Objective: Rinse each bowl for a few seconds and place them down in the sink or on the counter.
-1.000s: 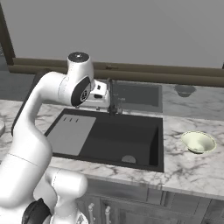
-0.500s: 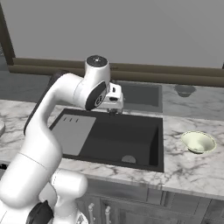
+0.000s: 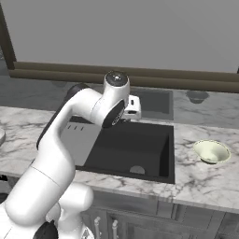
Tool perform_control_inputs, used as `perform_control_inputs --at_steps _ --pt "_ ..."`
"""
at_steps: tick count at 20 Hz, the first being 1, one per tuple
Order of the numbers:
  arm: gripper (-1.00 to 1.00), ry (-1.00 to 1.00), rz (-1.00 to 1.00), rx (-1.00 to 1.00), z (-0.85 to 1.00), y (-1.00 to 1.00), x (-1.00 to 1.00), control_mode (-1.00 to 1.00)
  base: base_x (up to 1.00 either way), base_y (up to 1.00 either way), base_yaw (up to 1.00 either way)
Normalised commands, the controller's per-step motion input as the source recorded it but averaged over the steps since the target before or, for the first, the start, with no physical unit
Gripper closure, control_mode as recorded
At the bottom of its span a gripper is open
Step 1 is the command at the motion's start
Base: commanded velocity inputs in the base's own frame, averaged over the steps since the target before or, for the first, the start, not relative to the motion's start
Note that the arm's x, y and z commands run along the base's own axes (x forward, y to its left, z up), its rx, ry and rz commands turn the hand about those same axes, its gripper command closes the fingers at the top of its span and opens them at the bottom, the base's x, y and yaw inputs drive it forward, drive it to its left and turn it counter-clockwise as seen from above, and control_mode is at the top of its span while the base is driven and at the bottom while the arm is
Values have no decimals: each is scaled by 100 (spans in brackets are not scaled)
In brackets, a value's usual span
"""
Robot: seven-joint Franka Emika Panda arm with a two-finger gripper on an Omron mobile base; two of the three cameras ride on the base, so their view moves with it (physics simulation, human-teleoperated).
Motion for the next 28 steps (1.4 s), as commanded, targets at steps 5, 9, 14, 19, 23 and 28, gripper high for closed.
perform_control_inputs --at_steps 5,9,14,19,23,28 --pt "-100 -14 3 0 -22 -3 16 -100 0 0 0" --pt "-100 -14 2 0 -16 -4 20 -100 0 0 0" --pt "-100 -3 0 7 -5 -4 37 -100 0 0 0" --pt "-100 -4 1 8 -9 -5 40 -100 0 0 0" --pt "-100 -2 2 7 -5 -8 45 -100 0 0 0" --pt "-100 -6 5 6 -8 -10 39 -100 0 0 0"
